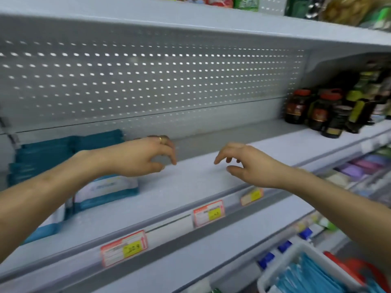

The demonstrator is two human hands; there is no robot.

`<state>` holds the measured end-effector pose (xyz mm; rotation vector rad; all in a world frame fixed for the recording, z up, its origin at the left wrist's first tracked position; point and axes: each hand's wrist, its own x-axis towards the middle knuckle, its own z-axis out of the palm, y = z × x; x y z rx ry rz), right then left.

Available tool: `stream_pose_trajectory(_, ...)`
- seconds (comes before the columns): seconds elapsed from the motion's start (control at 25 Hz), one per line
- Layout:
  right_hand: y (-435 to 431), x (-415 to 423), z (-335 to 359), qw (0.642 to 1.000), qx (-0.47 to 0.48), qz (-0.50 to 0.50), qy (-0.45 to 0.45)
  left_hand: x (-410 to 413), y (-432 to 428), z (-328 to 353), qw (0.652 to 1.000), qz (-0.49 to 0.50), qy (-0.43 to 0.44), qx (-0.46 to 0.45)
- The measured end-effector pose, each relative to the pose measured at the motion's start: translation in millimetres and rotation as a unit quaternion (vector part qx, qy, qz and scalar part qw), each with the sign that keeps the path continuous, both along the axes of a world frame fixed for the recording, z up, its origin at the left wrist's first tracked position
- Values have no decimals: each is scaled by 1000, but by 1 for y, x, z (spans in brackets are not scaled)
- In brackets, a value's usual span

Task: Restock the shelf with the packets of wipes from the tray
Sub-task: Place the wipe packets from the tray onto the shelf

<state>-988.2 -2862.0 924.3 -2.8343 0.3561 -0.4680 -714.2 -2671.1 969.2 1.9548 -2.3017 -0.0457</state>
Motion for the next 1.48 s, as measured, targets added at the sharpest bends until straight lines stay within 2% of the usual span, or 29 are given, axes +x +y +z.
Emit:
stream_pose_trajectory(0.24,-8,-87,-14,989,-9,-141,42,-100,-91,-21,992,-111,56,-18)
stream_pose_trajectory(0.44,-14,-173,-39,962,19,-261,74,-177,-144,-45,972,-198,124,0)
stream_pose_trajectory(0.68,-1,-280,-104,905,87,-388,152,-259,-181,-98,949,-277,133,70)
stream_pose_trajectory(0.92,32,-358,-191,853,144,-455,213,-310,-192,-162,931,-317,116,140)
stream_pose_trajectory(1.16,42,-374,-225,861,109,-451,207,-321,-193,-198,928,-307,103,181)
stream_pose_trajectory(1.48,32,-370,-247,889,114,-386,218,-336,-198,-212,927,-293,109,206)
